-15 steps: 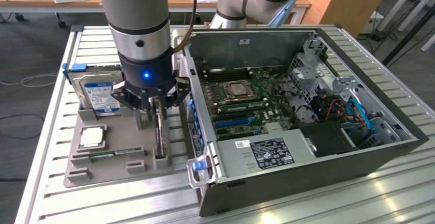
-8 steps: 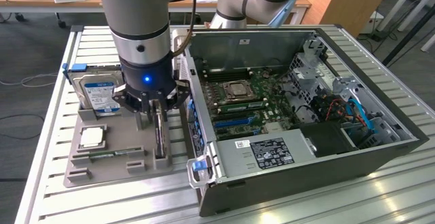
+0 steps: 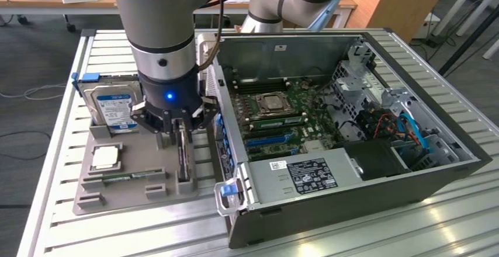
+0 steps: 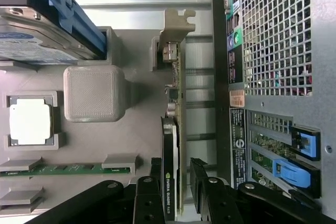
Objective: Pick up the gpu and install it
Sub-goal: 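Pick up the gpu and move the gpu toward the slot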
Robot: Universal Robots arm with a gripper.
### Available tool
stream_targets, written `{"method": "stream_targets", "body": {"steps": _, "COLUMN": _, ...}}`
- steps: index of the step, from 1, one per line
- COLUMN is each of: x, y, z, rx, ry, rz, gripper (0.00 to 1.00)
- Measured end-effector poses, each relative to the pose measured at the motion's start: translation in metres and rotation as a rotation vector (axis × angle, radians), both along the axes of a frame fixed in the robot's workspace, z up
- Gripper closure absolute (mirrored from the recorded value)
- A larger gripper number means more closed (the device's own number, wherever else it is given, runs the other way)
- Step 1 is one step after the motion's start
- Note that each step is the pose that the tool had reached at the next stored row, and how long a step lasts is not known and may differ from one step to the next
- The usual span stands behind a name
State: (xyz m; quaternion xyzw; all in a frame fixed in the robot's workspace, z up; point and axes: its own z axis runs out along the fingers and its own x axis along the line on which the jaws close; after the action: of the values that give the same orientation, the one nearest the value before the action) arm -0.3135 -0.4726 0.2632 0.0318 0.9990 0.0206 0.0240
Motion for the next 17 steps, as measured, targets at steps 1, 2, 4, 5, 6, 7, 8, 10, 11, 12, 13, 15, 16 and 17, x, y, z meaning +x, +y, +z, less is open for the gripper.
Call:
{"method": "stream_targets", "body": {"steps": 1, "x": 0.0000, "y": 0.0000, "z": -0.0004, "rx": -0.0014, "ry": 0.0001, "rz": 0.000, "gripper": 0.64}}
{"method": "stream_targets", "body": {"steps": 2, "x": 0.0000, "y": 0.0000, "z": -0.0005, "rx": -0.0017, "ry": 0.0002, "rz": 0.000, "gripper": 0.64}}
{"method": "stream_targets", "body": {"steps": 4, "x": 0.0000, "y": 0.0000, "z": -0.0005, "rx": -0.0018, "ry": 0.0002, "rz": 0.000, "gripper": 0.64}}
{"method": "stream_targets", "body": {"steps": 5, "x": 0.0000, "y": 0.0000, "z": -0.0006, "rx": -0.0017, "ry": 0.0001, "rz": 0.000, "gripper": 0.64}}
{"method": "stream_targets", "body": {"steps": 6, "x": 0.0000, "y": 0.0000, "z": -0.0007, "rx": -0.0017, "ry": 0.0000, "rz": 0.000, "gripper": 0.64}}
{"method": "stream_targets", "body": {"steps": 7, "x": 0.0000, "y": 0.0000, "z": -0.0008, "rx": -0.0017, "ry": 0.0000, "rz": 0.000, "gripper": 0.64}}
{"method": "stream_targets", "body": {"steps": 8, "x": 0.0001, "y": 0.0001, "z": -0.0012, "rx": -0.0015, "ry": -0.0002, "rz": 0.000, "gripper": 0.64}}
{"method": "stream_targets", "body": {"steps": 10, "x": 0.0002, "y": 0.0001, "z": -0.0022, "rx": -0.0015, "ry": -0.0001, "rz": 0.000, "gripper": 0.64}}
{"method": "stream_targets", "body": {"steps": 11, "x": 0.0002, "y": 0.0000, "z": -0.0029, "rx": -0.0017, "ry": 0.0000, "rz": 0.000, "gripper": 0.64}}
{"method": "stream_targets", "body": {"steps": 12, "x": 0.0002, "y": 0.0000, "z": -0.0038, "rx": -0.0017, "ry": 0.0000, "rz": 0.000, "gripper": 0.64}}
{"method": "stream_targets", "body": {"steps": 13, "x": 0.0002, "y": 0.0000, "z": -0.0048, "rx": -0.0017, "ry": -0.0001, "rz": 0.000, "gripper": 0.64}}
{"method": "stream_targets", "body": {"steps": 15, "x": 0.0002, "y": 0.0000, "z": -0.0067, "rx": -0.0017, "ry": 0.0000, "rz": 0.000, "gripper": 0.64}}
{"method": "stream_targets", "body": {"steps": 16, "x": 0.0003, "y": 0.0000, "z": -0.0076, "rx": -0.0017, "ry": 0.0000, "rz": 0.000, "gripper": 0.64}}
{"method": "stream_targets", "body": {"steps": 17, "x": 0.0003, "y": 0.0000, "z": -0.0084, "rx": -0.0018, "ry": 0.0001, "rz": 0.000, "gripper": 0.64}}
